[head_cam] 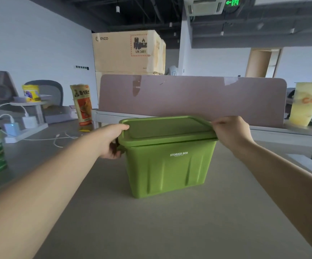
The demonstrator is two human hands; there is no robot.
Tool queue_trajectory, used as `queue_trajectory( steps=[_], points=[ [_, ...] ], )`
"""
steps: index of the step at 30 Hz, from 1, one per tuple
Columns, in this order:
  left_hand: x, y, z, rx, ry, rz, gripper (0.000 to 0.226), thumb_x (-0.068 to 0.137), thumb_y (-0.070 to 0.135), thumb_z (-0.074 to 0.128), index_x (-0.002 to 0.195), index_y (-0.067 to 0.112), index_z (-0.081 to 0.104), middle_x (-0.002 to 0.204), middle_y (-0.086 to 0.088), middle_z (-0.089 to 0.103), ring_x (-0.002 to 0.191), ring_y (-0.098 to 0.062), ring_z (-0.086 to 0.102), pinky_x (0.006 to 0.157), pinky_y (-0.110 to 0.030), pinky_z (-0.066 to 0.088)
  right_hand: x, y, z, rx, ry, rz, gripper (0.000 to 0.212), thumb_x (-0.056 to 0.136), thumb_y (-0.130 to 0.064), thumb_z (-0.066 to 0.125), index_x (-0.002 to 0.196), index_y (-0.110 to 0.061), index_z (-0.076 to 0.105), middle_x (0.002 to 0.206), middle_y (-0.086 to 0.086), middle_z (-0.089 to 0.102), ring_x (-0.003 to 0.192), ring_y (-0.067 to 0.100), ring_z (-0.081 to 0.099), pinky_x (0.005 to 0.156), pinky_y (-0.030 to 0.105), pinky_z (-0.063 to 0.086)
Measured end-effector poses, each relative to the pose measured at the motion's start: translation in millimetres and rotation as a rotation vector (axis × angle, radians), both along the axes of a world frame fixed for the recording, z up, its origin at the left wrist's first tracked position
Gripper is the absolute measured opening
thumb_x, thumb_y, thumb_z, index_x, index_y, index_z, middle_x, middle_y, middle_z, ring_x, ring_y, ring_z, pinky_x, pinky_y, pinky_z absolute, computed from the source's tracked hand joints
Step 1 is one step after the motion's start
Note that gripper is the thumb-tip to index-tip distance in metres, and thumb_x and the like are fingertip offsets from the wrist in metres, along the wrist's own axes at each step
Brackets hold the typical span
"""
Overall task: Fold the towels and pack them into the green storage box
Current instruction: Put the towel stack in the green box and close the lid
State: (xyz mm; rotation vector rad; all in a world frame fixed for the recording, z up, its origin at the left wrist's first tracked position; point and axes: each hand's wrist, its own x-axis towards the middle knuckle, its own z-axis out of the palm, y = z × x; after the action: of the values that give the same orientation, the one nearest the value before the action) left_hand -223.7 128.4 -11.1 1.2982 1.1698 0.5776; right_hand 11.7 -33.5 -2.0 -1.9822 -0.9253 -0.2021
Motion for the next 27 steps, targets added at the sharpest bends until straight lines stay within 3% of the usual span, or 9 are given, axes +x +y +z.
queue_trajectory(
  steps=[3, 7, 13, 17, 20, 22, 25, 27],
  points=[
    [3.4, 3.9, -0.6, 0.009, 0.000, -0.011, 0.028, 0.091, 0.035, 0.058, 0.070, 0.017, 0.050, 0.066, -0.001, 0.048, 0.057, -0.015, 0.043, 0.051, -0.022, 0.030, 3.4, 4.9, -7.5, -0.040, 0.015, -0.014, 0.022, 0.082, -0.007, 0.043, 0.061, -0.009, 0.049, 0.055, 0.008, 0.041, 0.057, 0.025, 0.033, 0.048, 0.029, 0.026],
    [9.1, 8.6, -0.7, 0.012, 0.015, -0.028, 0.027, 0.089, 0.036, 0.060, 0.071, 0.017, 0.051, 0.067, 0.000, 0.049, 0.056, -0.015, 0.043, 0.050, -0.021, 0.031, 10.2, 3.4, -10.9, 0.024, 0.204, 0.044, 0.024, 0.082, -0.010, 0.043, 0.059, -0.015, 0.042, 0.061, 0.003, 0.035, 0.063, 0.022, 0.027, 0.053, 0.030, 0.021],
    [7.6, 14.4, -0.9, 0.014, 0.046, -0.091, 0.020, 0.087, 0.037, 0.064, 0.083, 0.019, 0.055, 0.076, -0.001, 0.053, 0.060, -0.015, 0.046, 0.049, -0.021, 0.033, 4.6, -12.7, -11.1, 0.066, 0.259, 0.120, 0.029, 0.076, -0.009, 0.043, 0.054, -0.020, 0.027, 0.061, -0.002, 0.025, 0.064, 0.019, 0.018, 0.054, 0.032, 0.013],
    [7.3, 7.8, -5.0, 0.043, 0.035, -0.125, 0.017, 0.090, 0.034, 0.062, 0.085, 0.019, 0.057, 0.077, -0.001, 0.057, 0.063, -0.014, 0.047, 0.053, -0.022, 0.033, -2.2, -28.0, -12.3, 0.047, 0.299, 0.170, 0.004, 0.066, -0.014, 0.041, 0.064, -0.016, 0.039, 0.069, 0.004, 0.028, 0.069, 0.020, 0.023, 0.061, 0.032, 0.017],
    [8.7, 4.5, -6.9, 0.075, 0.049, -0.140, 0.017, 0.090, 0.035, 0.061, 0.086, 0.019, 0.057, 0.078, -0.001, 0.058, 0.064, -0.015, 0.047, 0.054, -0.024, 0.032, -9.2, -39.3, -19.4, 0.007, 0.271, 0.146, 0.016, 0.075, -0.015, 0.040, 0.073, -0.007, 0.054, 0.065, 0.005, 0.038, 0.063, 0.022, 0.031, 0.060, 0.030, 0.024],
    [9.5, 0.9, -5.6, 0.082, 0.072, -0.157, 0.018, 0.090, 0.036, 0.061, 0.087, 0.018, 0.058, 0.078, -0.001, 0.059, 0.066, -0.015, 0.047, 0.056, -0.024, 0.031, -14.3, -48.5, -25.7, 0.009, 0.220, 0.102, 0.026, 0.085, -0.015, 0.037, 0.082, -0.012, 0.062, 0.062, 0.002, 0.045, 0.060, 0.022, 0.037, 0.055, 0.029, 0.028],
    [8.9, -8.7, 1.8, 0.115, 0.180, -0.228, 0.022, 0.092, 0.039, 0.058, 0.091, 0.018, 0.058, 0.073, -0.001, 0.057, 0.062, -0.015, 0.045, 0.053, -0.023, 0.031, -22.8, -64.9, -29.2, 0.029, 0.139, 0.027, 0.022, 0.083, -0.011, 0.037, 0.068, -0.005, 0.052, 0.060, 0.006, 0.039, 0.061, 0.024, 0.030, 0.052, 0.031, 0.024],
    [11.2, -18.3, 13.3, 0.209, 0.343, -0.272, 0.033, 0.094, 0.045, 0.052, 0.096, 0.013, 0.058, 0.076, -0.006, 0.061, 0.062, -0.019, 0.050, 0.053, -0.024, 0.040, -20.5, -74.1, -22.1, -0.046, 0.084, -0.040, 0.022, 0.083, -0.008, 0.040, 0.062, -0.009, 0.044, 0.059, 0.008, 0.039, 0.060, 0.025, 0.029, 0.050, 0.029, 0.024]
  ],
)
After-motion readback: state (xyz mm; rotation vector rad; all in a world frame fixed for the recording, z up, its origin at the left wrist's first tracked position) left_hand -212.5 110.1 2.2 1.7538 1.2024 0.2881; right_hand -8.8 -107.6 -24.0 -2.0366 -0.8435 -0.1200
